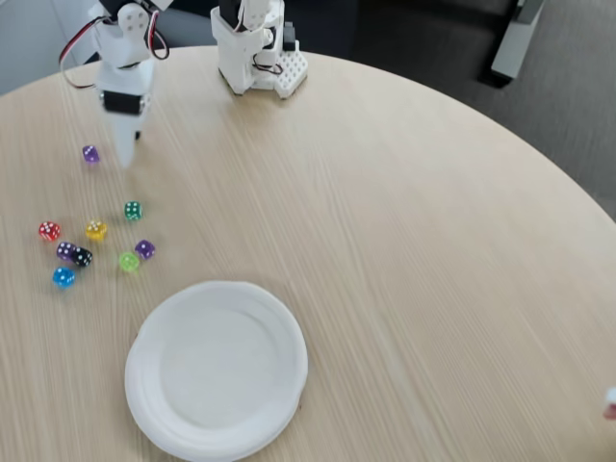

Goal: Pick a purple dice and put it in the plate.

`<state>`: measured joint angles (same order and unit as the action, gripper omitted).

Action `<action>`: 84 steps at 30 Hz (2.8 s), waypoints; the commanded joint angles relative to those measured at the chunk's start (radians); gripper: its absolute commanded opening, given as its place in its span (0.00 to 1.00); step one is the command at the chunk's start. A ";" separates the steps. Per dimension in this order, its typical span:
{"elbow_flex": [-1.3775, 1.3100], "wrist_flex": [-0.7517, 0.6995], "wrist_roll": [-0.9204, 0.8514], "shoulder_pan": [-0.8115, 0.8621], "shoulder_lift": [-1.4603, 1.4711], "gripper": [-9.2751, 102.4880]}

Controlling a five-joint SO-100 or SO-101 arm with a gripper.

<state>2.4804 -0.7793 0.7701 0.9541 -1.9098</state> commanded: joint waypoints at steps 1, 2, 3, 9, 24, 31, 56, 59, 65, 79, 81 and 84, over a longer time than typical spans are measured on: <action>-0.011 0.095 -0.003 -0.020 0.000 0.28; -0.011 0.124 -0.011 -0.020 0.000 0.28; -0.009 0.147 -0.018 -0.020 0.000 0.28; -0.009 0.207 -0.046 -0.021 0.000 0.28; -0.008 0.307 -0.028 -0.020 0.002 0.27; -0.006 0.304 0.023 -0.005 0.003 0.26; -0.101 0.281 0.051 -0.002 0.086 0.26; -0.124 0.227 0.060 -0.002 0.086 0.26; -0.141 0.153 0.084 -0.006 0.086 0.26; -0.143 0.150 0.118 -0.012 0.087 0.26; -0.143 0.149 0.127 -0.017 0.087 0.27; -0.143 0.149 0.135 -0.018 0.110 0.27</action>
<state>2.3731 -0.6259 0.8989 0.9465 -1.8055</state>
